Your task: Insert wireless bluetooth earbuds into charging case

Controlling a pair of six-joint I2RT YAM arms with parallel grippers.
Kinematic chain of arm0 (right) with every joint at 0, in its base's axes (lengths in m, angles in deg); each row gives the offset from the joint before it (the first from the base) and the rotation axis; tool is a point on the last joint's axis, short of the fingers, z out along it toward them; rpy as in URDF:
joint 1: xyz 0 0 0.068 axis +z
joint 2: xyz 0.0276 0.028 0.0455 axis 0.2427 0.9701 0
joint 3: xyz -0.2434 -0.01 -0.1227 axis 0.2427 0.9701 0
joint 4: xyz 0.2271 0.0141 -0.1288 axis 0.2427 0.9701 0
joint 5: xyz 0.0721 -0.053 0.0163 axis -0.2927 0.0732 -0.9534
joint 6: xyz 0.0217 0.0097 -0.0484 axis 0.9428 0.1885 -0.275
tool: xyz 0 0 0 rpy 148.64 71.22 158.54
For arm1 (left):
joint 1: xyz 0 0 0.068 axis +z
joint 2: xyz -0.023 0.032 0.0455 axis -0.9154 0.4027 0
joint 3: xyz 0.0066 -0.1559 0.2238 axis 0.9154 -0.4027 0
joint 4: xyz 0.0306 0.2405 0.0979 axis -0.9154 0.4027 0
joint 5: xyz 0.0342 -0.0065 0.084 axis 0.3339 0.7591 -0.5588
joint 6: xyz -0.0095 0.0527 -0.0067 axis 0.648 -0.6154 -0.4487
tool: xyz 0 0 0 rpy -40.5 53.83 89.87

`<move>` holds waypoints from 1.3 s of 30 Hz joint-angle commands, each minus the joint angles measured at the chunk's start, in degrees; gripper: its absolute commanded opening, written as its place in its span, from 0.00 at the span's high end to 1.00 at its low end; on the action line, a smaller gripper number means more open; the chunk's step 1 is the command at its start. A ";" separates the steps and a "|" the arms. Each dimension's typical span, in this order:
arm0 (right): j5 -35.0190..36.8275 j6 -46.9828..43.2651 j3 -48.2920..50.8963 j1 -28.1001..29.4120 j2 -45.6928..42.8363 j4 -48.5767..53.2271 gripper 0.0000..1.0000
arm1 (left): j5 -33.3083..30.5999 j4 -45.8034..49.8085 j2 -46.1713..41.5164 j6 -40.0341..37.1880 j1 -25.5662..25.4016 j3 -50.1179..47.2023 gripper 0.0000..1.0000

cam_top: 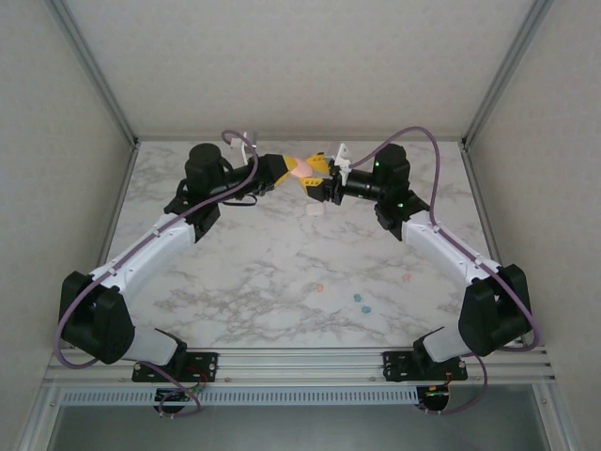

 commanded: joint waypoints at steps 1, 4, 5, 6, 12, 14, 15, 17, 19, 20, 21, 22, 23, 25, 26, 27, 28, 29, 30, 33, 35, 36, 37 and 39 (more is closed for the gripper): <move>-0.32 -0.10 -2.32 -0.20 0.52 1.59 0.59 | 0.95 -1.24 -1.16 -1.55 0.24 0.81 0.79; -1.87 -0.16 -3.33 -0.36 0.37 4.90 0.60 | -1.09 1.43 -2.56 -5.33 0.23 1.08 0.55; -2.79 0.04 -4.01 -0.40 0.49 6.45 0.62 | -1.73 2.25 -3.14 -6.95 0.27 1.14 0.50; -3.98 0.42 -4.79 -0.60 0.67 8.24 0.63 | -2.25 3.29 -3.86 -9.31 0.22 1.29 0.44; -10.85 1.91 -6.71 -1.22 0.77 14.12 0.64 | -1.98 8.75 -8.72 -30.84 0.44 0.82 0.34; -12.80 1.60 -7.50 -1.22 0.63 16.24 0.64 | -0.71 11.08 -10.79 -43.53 0.47 -0.18 0.33; -13.97 1.49 -7.70 -1.21 0.51 16.81 0.63 | -0.01 11.23 -12.07 -49.94 0.43 -1.42 0.33; -15.63 1.49 -8.06 -1.25 0.27 17.39 0.63 | -0.22 7.67 -14.79 -58.92 0.49 -5.49 0.33; -16.21 1.38 -8.20 -1.28 -0.11 17.81 0.63 | 0.40 6.01 -15.96 -65.88 0.47 -7.54 0.33; -16.30 1.29 -8.35 -1.22 -0.31 17.78 0.63 | 0.81 8.82 -15.48 -67.77 0.52 -6.25 0.33; -16.55 1.38 -8.32 -1.23 -0.49 17.70 0.63 | 1.59 12.63 -14.65 -69.71 0.57 -4.29 0.35; -16.79 1.42 -8.43 -1.21 -0.60 17.57 0.63 | 2.82 14.87 -13.73 -70.70 0.57 -3.10 0.35; -17.12 1.42 -8.43 -1.20 -0.74 17.38 0.63 | 4.97 16.22 -12.87 -71.73 0.57 -2.27 0.36; -17.54 1.40 -8.41 -1.01 -0.91 17.08 0.62 | 7.76 14.74 -11.82 -70.87 0.50 -2.00 0.37; -17.77 1.41 -8.47 -0.88 -0.94 16.93 0.62 | 8.93 13.85 -11.46 -70.63 0.49 -1.92 0.37; -18.10 1.40 -8.61 -0.86 -0.88 16.89 0.62 | 9.68 13.76 -11.02 -70.78 0.49 -1.68 0.37; -18.29 1.42 -8.66 -0.70 -0.95 16.78 0.62 | 10.04 14.19 -10.74 -71.12 0.42 -1.37 0.38; -18.20 1.42 -8.70 -0.63 -1.01 16.55 0.62 | 10.36 14.90 -10.32 -72.02 0.49 -1.05 0.39; -18.23 1.42 -8.64 -0.52 -1.04 16.36 0.62 | 10.60 15.16 -9.93 -72.50 0.44 -0.83 0.39; -18.37 1.36 -9.05 -0.35 -0.87 16.32 0.62 | 12.16 14.99 -8.92 -72.94 0.44 -0.41 0.42; -18.43 1.39 -9.20 -0.32 -0.77 16.32 0.62 | 13.49 15.08 -8.15 -72.94 0.49 0.34 0.44; -18.63 1.34 -9.27 -0.21 -0.70 16.36 0.62 | 14.08 15.08 -7.83 -72.95 0.47 0.69 0.45; -18.81 1.41 -9.37 -0.24 -0.69 16.28 0.62 | 14.43 15.21 -7.58 -72.96 0.47 0.93 0.46; -18.87 1.36 -9.49 -0.14 -0.69 16.06 0.62 | 14.56 15.91 -7.03 -73.34 0.46 1.42 0.47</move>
